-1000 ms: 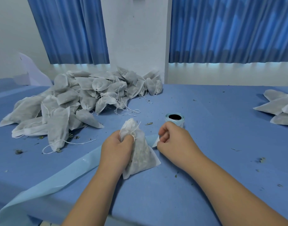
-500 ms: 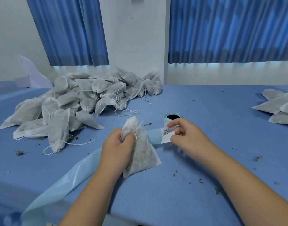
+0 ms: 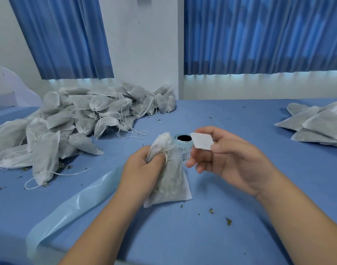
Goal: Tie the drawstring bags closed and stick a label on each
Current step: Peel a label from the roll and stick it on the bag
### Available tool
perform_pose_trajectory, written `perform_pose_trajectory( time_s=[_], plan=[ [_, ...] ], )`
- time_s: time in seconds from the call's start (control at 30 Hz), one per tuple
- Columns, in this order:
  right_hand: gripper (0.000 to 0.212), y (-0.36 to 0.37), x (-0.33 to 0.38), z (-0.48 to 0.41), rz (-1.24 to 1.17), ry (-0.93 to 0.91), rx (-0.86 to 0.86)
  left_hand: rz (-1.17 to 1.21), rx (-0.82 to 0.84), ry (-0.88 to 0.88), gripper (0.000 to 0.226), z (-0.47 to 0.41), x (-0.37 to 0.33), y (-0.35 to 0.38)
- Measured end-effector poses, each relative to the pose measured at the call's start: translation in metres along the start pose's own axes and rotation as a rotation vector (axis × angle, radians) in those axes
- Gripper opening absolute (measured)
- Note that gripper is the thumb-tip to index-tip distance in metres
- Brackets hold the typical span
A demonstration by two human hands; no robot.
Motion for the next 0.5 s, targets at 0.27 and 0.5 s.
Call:
perform_pose_trajectory(
  time_s=[0.27, 0.5],
  plan=[
    [0.019, -0.009, -0.003, 0.001, 0.227, -0.029, -0.196, 0.077, 0.207, -0.086, 0.016, 0.023, 0.005, 0.049],
    [0.024, -0.016, -0.003, 0.002, 0.492, -0.063, -0.358, 0.305, 0.393, -0.176, 0.023, 0.031, 0.011, 0.056]
  ],
)
Point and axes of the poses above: each hand's wrist, its own z-axis away from the middle knuckle, its own y-axis out of the palm, x = y × z, the point moved 8 cm from there along -z, towards the middle knuckle, and after that the axes turned 4 degrees about z, right-handed, at the moved point
